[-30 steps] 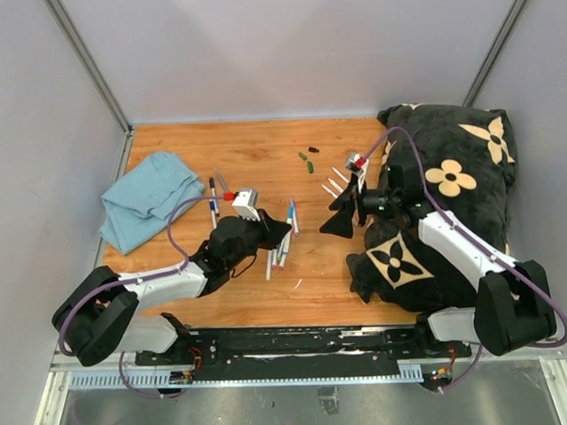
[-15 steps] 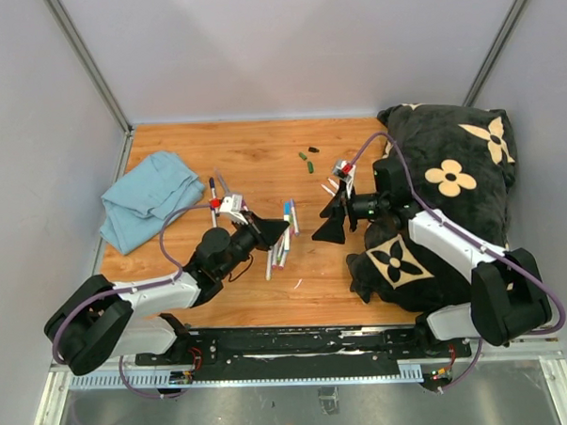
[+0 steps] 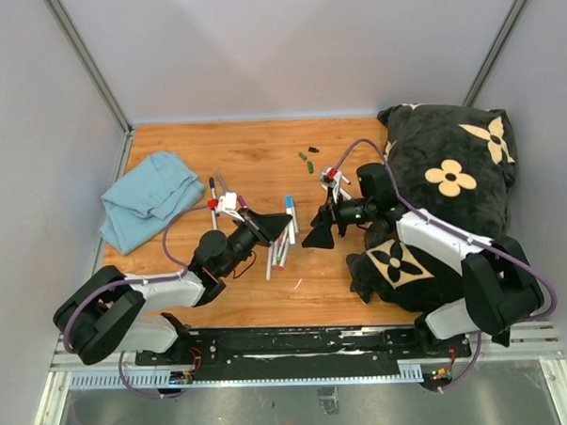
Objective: Open the pen caps
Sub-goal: Pick up the pen from the center of the board.
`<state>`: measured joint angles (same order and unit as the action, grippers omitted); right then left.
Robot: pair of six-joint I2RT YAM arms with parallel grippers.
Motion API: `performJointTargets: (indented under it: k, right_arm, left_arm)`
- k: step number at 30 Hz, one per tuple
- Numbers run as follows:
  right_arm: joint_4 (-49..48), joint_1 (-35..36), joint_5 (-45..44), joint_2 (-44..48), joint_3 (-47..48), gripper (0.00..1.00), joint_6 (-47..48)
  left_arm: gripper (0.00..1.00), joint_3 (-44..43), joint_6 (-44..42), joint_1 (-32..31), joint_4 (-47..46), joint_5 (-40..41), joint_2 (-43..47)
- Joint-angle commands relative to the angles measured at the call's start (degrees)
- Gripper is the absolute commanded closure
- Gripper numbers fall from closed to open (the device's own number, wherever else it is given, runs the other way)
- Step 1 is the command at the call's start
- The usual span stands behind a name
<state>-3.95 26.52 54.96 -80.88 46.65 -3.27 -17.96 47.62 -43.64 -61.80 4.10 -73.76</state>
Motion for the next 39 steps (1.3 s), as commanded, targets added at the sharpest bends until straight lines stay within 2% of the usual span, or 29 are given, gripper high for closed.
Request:
performJointTargets:
  k: [1, 5, 9, 11, 17, 20, 21, 25, 29, 32, 35, 39]
  right_arm:
    - [-7.97, 1.84, 0.21, -0.59, -0.44, 0.01, -10.82]
    - [-11.75, 2.98, -0.66, -0.68, -1.17, 0.01, -15.66]
    - [-10.85, 4.53, -1.34, -1.99, -0.10, 0.14, -16.07]
    - [-10.32, 5.06, -1.54, -2.66, 0.24, 0.27, -16.13]
    - [-9.14, 5.19, -0.80, -3.46, 1.42, 0.83, -15.82]
    - [-7.30, 5.10, -0.12, -2.87, 2.24, 0.99, -13.70]
    - [-6.18, 4.99, 0.44, -2.66, 2.74, 0.99, -12.21]
    - [2.20, 3.68, 5.24, -1.65, 5.75, 0.99, -1.07]
    - [13.12, 1.59, 7.08, -0.69, 9.32, 0.99, 10.98]
    - [20.08, 0.55, 5.94, -0.01, 11.38, 0.99, 17.77]
    - [24.08, 0.22, 4.10, 1.02, 12.36, 0.99, 22.09]
    - [25.80, 0.11, 2.31, 1.77, 12.67, 0.99, 24.60]
  left_arm:
    - [1.00, 0.32, 2.26, -0.69, -8.24, 1.11, -3.16]
    - [1.00, -0.18, 1.71, -2.60, -11.31, 3.50, -5.36]
    - [1.00, -0.51, 1.15, -4.26, -14.37, 5.57, -7.59]
    - [1.00, -0.84, 1.08, -4.73, -14.71, 5.83, -8.16]
    - [1.00, -0.48, 0.87, -5.14, -15.19, 6.15, -8.05]
    - [0.95, -0.05, 0.22, -5.14, -15.18, 5.15, -7.45]
    - [0.88, 0.13, -0.44, -5.10, -15.08, 4.61, -6.96]
    - [0.50, 2.69, -3.07, -5.05, -14.63, 2.79, -2.66]
    - [0.22, 5.34, -7.56, -4.81, -8.93, 0.29, 5.36]
    - [0.09, 5.16, -12.72, -4.75, -0.61, -4.03, 11.33]
    - [0.02, 5.14, -16.02, -4.70, 5.80, -6.10, 16.29]
    - [0.01, 7.21, -18.05, -4.61, 7.67, -3.65, 20.42]
